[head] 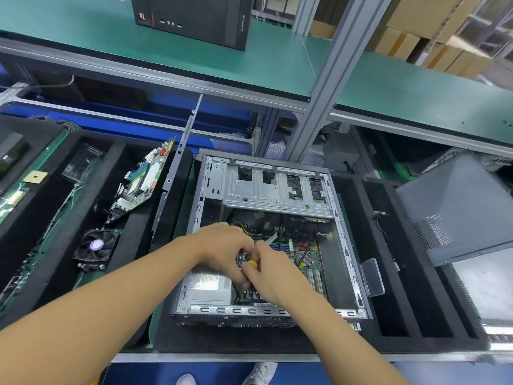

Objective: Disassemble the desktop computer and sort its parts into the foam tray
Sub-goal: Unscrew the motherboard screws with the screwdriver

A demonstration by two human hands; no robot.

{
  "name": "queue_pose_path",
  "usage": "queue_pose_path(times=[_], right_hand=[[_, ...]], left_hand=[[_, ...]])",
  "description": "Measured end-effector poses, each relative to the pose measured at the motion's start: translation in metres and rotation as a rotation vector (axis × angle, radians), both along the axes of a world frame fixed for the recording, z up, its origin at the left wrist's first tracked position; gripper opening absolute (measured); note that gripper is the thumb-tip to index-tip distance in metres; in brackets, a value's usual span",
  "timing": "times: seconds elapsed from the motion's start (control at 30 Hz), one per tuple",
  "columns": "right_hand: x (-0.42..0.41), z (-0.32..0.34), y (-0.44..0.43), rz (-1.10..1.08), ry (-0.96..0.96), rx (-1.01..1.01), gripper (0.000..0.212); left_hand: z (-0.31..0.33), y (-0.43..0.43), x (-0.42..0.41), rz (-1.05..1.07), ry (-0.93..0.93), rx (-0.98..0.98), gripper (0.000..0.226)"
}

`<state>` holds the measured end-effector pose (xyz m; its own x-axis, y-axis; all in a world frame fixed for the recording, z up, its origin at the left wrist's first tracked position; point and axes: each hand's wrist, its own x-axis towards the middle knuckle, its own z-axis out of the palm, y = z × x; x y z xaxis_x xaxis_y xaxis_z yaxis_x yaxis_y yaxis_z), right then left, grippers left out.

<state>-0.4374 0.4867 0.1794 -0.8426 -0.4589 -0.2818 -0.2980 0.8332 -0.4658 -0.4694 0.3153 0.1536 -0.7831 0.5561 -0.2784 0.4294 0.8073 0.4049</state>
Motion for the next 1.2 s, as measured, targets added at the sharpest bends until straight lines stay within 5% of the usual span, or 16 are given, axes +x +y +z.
queue_pose_path(times=[0.27, 0.47, 0.57, 0.67, 0.87, 1.0, 1.2], right_hand=[[-0.003, 0.002, 0.007, 0.091, -0.166, -0.081, 0.021], [0.001, -0.003, 0.005, -0.104, -0.131, -0.184, 0.026], [0.001, -0.004, 0.003, -0.045, -0.082, -0.199, 0.008], [-0.001, -0.003, 0.001, -0.009, -0.107, -0.202, 0.017], [0.001, -0.003, 0.003, -0.016, -0.075, -0.231, 0.028], [0.005, -0.005, 0.001, -0.052, 0.016, -0.237, 0.010], [0.002, -0.007, 0.000, -0.090, 0.006, -0.053, 0.033]], left_hand=[[-0.001, -0.001, 0.000, 0.032, 0.009, 0.012, 0.032], [0.002, 0.000, 0.000, -0.004, -0.026, 0.005, 0.021], [0.003, 0.000, 0.001, 0.020, -0.012, 0.011, 0.031], [0.007, 0.000, 0.001, 0.022, -0.027, 0.007, 0.048], [0.008, 0.000, 0.002, 0.021, -0.056, 0.004, 0.024], [0.007, 0.001, 0.002, 0.025, -0.033, -0.016, 0.031], [0.005, 0.002, 0.003, 0.012, 0.013, -0.057, 0.045]])
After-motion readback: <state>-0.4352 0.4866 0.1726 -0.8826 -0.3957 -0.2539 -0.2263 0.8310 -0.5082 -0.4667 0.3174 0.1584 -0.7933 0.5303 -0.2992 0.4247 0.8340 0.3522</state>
